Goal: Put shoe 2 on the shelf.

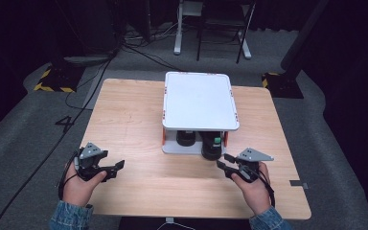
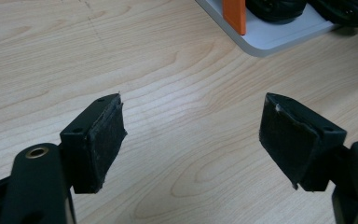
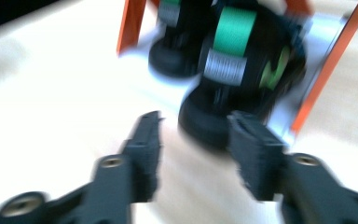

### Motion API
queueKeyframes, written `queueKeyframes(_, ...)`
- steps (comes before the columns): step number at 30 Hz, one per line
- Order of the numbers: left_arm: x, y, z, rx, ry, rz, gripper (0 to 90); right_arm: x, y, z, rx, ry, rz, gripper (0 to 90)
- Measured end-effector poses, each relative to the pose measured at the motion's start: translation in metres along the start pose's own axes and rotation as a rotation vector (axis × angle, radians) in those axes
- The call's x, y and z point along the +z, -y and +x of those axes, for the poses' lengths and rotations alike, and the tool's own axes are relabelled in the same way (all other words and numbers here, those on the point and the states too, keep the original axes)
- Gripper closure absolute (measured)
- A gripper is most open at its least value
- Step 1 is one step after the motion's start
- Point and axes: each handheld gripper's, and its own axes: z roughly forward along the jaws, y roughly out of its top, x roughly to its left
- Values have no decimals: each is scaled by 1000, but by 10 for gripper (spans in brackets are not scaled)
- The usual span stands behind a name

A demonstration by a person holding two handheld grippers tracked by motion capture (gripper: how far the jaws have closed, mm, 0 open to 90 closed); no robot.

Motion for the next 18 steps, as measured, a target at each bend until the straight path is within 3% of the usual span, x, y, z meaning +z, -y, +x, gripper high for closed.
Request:
queueKeyframes(2, 1, -1, 0, 3, -1, -1, 226, 4, 10, 2, -28, -16, 65, 668)
queueKeyframes(7, 1, -2, -2, 5, 7, -6, 226, 26, 15, 0, -51, 4, 119, 731)
queueKeyframes(10, 0, -1, 1, 3, -1, -9, 226, 36, 14, -5, -37, 33, 114, 740)
queueKeyframes(12, 0, -1, 1, 1, -2, -9, 226, 41, 11, -8, -5, 19, 100, 746)
queueKeyframes(18, 0, -1, 1, 1, 0, -6, 226, 55, 2, -14, 19, 33, 82, 740)
